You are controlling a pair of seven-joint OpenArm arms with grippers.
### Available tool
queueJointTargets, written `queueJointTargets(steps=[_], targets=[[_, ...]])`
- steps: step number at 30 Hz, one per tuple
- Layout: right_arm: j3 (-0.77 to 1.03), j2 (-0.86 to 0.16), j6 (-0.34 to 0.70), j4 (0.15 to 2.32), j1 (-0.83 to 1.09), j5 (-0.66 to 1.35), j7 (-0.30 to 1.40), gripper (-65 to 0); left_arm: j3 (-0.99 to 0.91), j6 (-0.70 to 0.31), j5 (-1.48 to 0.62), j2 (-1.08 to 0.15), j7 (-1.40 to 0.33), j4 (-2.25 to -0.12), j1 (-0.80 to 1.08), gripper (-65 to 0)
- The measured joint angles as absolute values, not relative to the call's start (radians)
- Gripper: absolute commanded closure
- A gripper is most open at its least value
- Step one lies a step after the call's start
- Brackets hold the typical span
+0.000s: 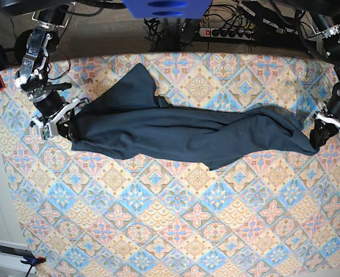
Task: Layout the t-shirt on the table in an organized manner, then fold the t-shirt properly
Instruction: 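Lift the stretched shirt with both grippers and lay it flat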
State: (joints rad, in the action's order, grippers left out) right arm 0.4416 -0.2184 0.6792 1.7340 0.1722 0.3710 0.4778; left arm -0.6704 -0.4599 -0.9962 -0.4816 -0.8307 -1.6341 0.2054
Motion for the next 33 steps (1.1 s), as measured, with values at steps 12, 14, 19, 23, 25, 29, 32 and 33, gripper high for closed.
queueJointTargets(steps=[12, 14, 19, 23, 25, 29, 32, 33], targets=[[0.583, -0.355, 0.685, 1.905, 0.068, 0.470, 0.621, 0.0, -0.682, -0.459, -0.939, -0.477, -0.831, -1.625, 0.156, 0.0], [0.615, -0.377, 0.685, 1.906, 0.060, 0.526, 0.632, 0.0, -0.714, -0.464, -0.959, -0.476, -0.833, -1.643, 0.144, 0.0], [0.666, -0.429, 0.685, 1.910, 0.041, 0.605, 0.660, 0.0, -0.766, -0.457, -0.995, -0.482, -0.837, -1.657, 0.083, 0.0], [0.682, -0.455, 0.687, 1.911, 0.041, 0.636, 0.671, 0.0, -0.759, -0.464, -1.000, -0.482, -0.839, -1.662, 0.033, 0.0], [0.691, -0.463, 0.688, 1.911, 0.041, 0.656, 0.673, 0.0, -0.762, -0.463, -0.998, -0.482, -0.848, -1.662, 0.015, 0.0], [0.688, -0.464, 0.686, 1.911, 0.024, 0.655, 0.675, 0.0, -0.775, -0.465, -0.997, -0.508, -0.846, -1.662, -0.043, 0.0], [0.683, -0.465, 0.690, 1.903, 0.019, 0.660, 0.663, 0.0, -0.789, -0.467, -0.971, -0.523, -0.834, -1.651, -0.099, 0.0], [0.678, -0.466, 0.689, 1.890, 0.019, 0.663, 0.660, 0.0, -0.788, -0.467, -0.941, -0.524, -0.832, -1.633, -0.123, 0.0]])
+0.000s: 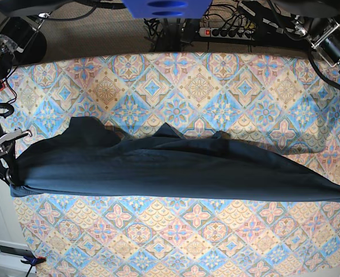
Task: Layout the t-shirt on the table in an organized manner, then fold the t-shirt properly
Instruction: 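Lift the stretched shirt with both grippers and lay it flat, then regrasp the shirt end with the left gripper and pull it taut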
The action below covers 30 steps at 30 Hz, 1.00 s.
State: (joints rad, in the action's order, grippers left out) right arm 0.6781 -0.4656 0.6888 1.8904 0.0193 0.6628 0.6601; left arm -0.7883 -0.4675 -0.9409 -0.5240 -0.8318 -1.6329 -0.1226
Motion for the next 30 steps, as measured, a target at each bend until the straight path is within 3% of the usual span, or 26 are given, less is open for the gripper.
queueJointTargets(steps=[6, 14, 17, 22, 24, 30], targets=[[0.584, -0.453, 0.689, 1.806, -0.042, 0.558, 0.673, 0.0, -0.665, -0.465, -0.775, -0.498, -0.811, -1.434, -0.267, 0.0], [0.547, -0.455, 0.682, 1.675, -0.116, 0.527, 0.675, 0.0, -0.331, -0.449, -0.538, -0.471, -0.484, -1.194, -0.331, -0.8], [0.545, -0.455, 0.681, 1.653, -0.146, 0.531, 0.665, 0.0, -0.277, -0.428, -0.464, -0.444, -0.432, -1.124, -0.376, -5.6], [0.546, -0.455, 0.681, 1.648, -0.141, 0.531, 0.665, 0.0, -0.274, -0.288, -0.407, -0.444, -0.431, -1.113, -0.340, -20.4], [0.546, -0.454, 0.680, 1.649, -0.141, 0.530, 0.666, 0.0, -0.276, -0.288, -0.407, -0.448, -0.430, -1.122, -0.305, -25.0], [0.547, -0.455, 0.679, 1.650, -0.135, 0.530, 0.667, 0.0, -0.270, -0.300, -0.413, -0.442, -0.496, -1.287, -0.109, -27.0]])
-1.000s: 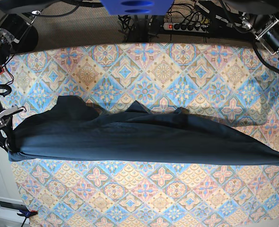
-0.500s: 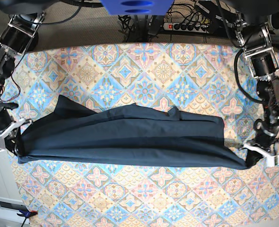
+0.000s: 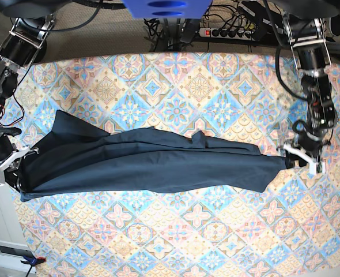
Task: Layout the t-shirt on the table in an organized manner, then fold the t-shirt properly
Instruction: 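Regrasp the shirt end with the left gripper and pull it taut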
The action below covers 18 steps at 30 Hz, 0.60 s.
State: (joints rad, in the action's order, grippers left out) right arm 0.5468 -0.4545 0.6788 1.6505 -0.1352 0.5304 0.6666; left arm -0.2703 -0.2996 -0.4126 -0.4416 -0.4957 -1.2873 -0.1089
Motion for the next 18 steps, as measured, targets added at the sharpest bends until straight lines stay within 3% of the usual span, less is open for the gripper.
queueJointTargets(steps=[9, 18], targets=[[0.547, -0.454, 0.680, 1.653, -0.134, 0.531, 0.667, 0.0, -0.206, -0.292, -0.496, -0.426, -0.513, -1.369, 0.104, -27.0], [0.492, -0.453, 0.681, 1.707, -0.125, 0.537, 0.654, 0.0, -0.076, -0.287, -0.561, -0.356, -0.493, -1.368, 0.052, -27.0]])
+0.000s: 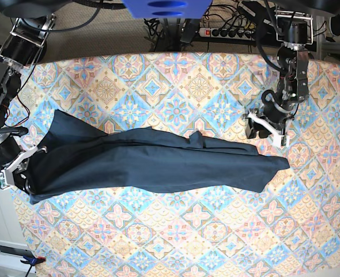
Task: Layout the t-shirt on the table in an organized manner, then fold the t-shirt properly
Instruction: 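Regrasp the shirt end with the left gripper and pull it taut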
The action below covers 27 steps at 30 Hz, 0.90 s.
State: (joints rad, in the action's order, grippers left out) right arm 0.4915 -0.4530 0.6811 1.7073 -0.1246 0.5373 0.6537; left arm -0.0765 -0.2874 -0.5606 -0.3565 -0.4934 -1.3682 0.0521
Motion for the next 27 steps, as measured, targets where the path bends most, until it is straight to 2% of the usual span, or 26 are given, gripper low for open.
queueJointTargets(steps=[10, 12, 14, 17, 18, 21, 27], targets=[[0.494, -0.454, 0.681, 1.757, -0.097, 0.535, 0.658, 0.0, -0.067, -0.287, -0.559, -0.274, -0.493, -1.234, -0.093, -26.9], [0.494, -0.454, 0.681, 1.757, -0.094, 0.534, 0.665, 0.0, -0.067, -0.291, -0.564, -0.271, -0.483, -1.206, -0.109, -25.3], [0.496, -0.455, 0.680, 1.757, -0.092, 0.533, 0.667, 0.0, -0.064, -0.302, -0.577, -0.273, -0.467, -1.159, -0.131, -18.9], [0.497, -0.454, 0.681, 1.757, -0.093, 0.530, 0.664, 0.0, -0.011, -0.288, -0.572, -0.281, -0.483, -1.126, -0.175, 0.0], [0.497, -0.454, 0.681, 1.757, -0.094, 0.531, 0.664, 0.0, -0.009, -0.288, -0.572, -0.278, -0.483, -1.127, -0.178, 0.0], [0.497, -0.455, 0.680, 1.757, -0.094, 0.531, 0.663, 0.0, -0.004, -0.286, -0.562, -0.280, -0.519, -1.216, -0.148, -0.2], [0.500, -0.454, 0.678, 1.758, -0.093, 0.530, 0.663, 0.0, -0.009, -0.289, -0.572, -0.339, -0.509, -1.583, -0.056, 0.0]])
